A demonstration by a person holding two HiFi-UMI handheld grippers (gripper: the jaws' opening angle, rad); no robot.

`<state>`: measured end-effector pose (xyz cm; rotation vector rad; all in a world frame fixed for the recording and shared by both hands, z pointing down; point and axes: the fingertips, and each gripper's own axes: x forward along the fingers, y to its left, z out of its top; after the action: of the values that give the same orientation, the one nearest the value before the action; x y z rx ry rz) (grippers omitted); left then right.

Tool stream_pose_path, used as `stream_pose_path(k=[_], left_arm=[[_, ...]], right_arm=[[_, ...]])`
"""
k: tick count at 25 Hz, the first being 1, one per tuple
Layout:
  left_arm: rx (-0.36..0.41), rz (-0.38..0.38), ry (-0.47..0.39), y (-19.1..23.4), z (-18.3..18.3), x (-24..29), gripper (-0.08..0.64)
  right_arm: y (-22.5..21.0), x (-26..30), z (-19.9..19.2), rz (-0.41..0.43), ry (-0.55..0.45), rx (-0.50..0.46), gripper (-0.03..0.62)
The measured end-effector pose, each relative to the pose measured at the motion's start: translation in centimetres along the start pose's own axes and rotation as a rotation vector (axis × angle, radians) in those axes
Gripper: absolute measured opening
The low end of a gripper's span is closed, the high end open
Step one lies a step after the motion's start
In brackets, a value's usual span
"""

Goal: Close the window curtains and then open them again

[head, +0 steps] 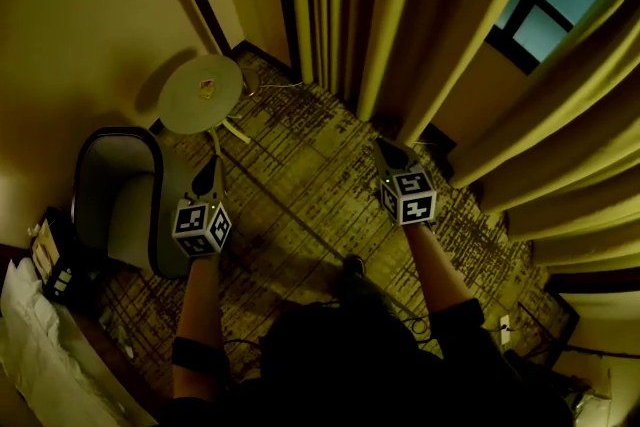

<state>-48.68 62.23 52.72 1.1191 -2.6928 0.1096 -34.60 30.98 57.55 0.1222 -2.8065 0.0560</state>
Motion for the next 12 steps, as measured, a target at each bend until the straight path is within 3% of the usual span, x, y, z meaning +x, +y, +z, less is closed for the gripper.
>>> stream_pose_path(k=[12], left_arm=[[0.031,-0.095,-0.012,-9.4,2.1,7.9,0.000]], right_arm=[[-10.2,-2.0,-1.2,-0.068,-0.005,0.036,0.005]])
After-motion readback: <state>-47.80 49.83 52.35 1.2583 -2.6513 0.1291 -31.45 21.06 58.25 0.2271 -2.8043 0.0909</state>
